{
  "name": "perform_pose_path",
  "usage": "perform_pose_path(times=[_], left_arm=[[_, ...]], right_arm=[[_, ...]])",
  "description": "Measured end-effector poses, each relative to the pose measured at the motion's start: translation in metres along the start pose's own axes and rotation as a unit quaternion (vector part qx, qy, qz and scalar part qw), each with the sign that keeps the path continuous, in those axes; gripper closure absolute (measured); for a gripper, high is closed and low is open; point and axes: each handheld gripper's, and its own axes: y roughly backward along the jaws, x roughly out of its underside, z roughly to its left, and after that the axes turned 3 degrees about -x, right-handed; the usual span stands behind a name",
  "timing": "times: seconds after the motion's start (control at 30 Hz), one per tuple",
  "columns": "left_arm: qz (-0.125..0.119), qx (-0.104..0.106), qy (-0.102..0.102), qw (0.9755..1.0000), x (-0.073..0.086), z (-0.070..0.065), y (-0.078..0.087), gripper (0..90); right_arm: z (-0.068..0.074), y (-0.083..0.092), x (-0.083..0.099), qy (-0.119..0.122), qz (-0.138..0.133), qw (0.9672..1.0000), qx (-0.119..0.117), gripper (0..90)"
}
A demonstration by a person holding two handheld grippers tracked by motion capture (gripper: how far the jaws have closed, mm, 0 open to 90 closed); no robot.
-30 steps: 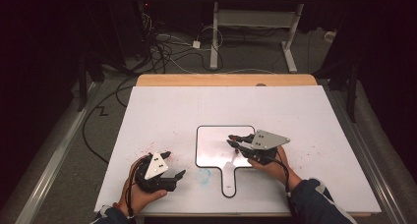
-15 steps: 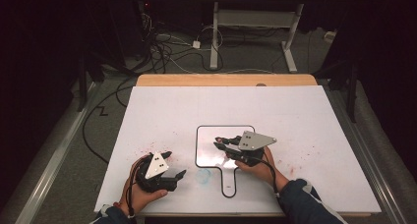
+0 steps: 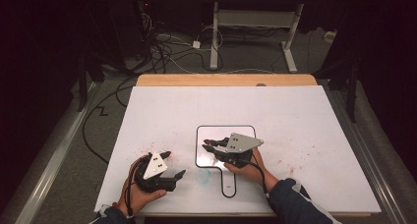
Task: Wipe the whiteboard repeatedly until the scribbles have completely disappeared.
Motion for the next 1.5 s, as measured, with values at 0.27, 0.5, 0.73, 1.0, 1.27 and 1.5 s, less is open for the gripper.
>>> perform_pose_path(times=[0.27,0.5,0.73,1.0,1.27,1.5], left_arm=[[0.003,0.000,0.001,1.0000,-0.001,-0.001,-0.002,22.2],[0.005,0.000,0.000,1.0000,-0.001,-0.002,-0.003,22.2],[0.006,0.001,-0.001,1.0000,-0.001,-0.002,-0.003,22.2],[0.006,0.003,0.000,1.0000,-0.002,-0.002,-0.004,22.2],[0.005,0.004,-0.001,1.0000,-0.002,-0.002,-0.003,22.2],[0.004,0.004,0.000,1.0000,0.000,-0.001,-0.002,22.2]], right_arm=[[-0.015,0.029,0.012,-0.001,0.011,0.9992,0.039,81.5],[-0.028,0.057,0.023,-0.005,0.026,0.9972,0.070,81.5],[-0.039,0.082,0.032,-0.021,0.037,0.9941,0.100,81.5],[-0.031,0.068,0.028,-0.028,0.021,0.9961,0.080,81.4],[0.001,0.026,0.012,-0.026,-0.011,0.9991,0.032,81.4],[0.011,0.012,0.006,-0.012,-0.012,0.9997,0.015,81.5]])
